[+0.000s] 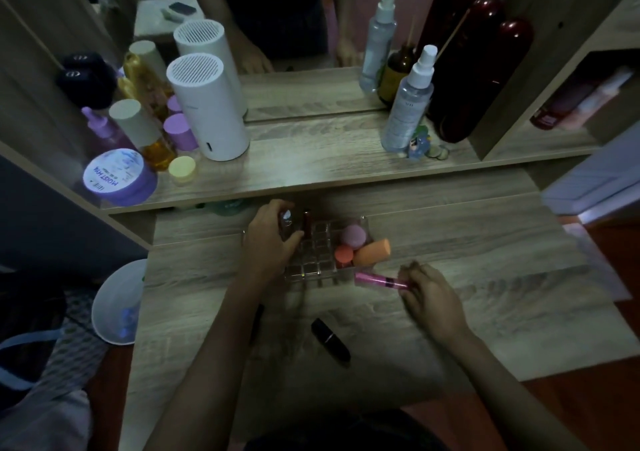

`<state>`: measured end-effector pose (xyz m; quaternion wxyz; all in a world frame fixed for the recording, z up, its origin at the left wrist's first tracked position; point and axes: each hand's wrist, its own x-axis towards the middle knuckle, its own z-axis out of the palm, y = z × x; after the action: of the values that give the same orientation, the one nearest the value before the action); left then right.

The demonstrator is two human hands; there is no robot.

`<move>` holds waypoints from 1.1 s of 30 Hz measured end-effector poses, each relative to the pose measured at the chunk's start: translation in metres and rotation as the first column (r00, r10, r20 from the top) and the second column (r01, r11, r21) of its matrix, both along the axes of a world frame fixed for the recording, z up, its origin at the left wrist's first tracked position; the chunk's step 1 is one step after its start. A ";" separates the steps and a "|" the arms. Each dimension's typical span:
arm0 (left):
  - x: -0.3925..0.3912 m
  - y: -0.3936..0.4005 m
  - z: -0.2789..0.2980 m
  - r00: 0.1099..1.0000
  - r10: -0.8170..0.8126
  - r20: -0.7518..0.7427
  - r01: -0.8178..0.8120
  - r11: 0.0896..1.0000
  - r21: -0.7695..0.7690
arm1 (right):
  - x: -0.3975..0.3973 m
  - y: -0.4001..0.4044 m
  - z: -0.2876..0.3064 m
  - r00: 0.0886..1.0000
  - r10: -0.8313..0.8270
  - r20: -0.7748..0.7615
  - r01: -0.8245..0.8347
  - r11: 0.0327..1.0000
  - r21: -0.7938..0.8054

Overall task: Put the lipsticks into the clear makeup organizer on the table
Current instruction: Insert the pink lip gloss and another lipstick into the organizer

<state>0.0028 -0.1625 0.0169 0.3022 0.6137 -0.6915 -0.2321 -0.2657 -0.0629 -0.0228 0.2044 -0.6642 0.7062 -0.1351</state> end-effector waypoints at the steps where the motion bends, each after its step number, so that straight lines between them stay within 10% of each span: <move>1: 0.002 0.003 0.001 1.000 0.007 -0.009 -0.007 1.000 -0.005 | 0.001 0.003 0.003 1.000 0.021 0.018 -0.020 1.000 -0.013; 11: 0.051 0.084 -0.020 0.932 0.348 -0.103 -0.347 0.938 0.027 | 0.048 -0.026 0.079 0.921 0.162 0.355 -0.052 0.953 -0.300; 23: 0.061 0.123 -0.048 0.960 0.276 0.048 -0.276 0.899 0.341 | 0.096 -0.097 0.057 0.989 0.146 0.035 -0.133 0.958 -0.253; 33: 0.054 0.122 -0.043 0.959 0.256 0.121 -0.284 0.860 0.424 | 0.094 -0.095 0.049 0.986 0.160 0.051 -0.152 0.979 -0.137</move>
<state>0.0572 -0.0405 -0.0263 0.1652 0.7632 -0.5378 -0.3179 -0.1722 -0.1578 0.0258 0.1913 -0.7252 0.6348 -0.1857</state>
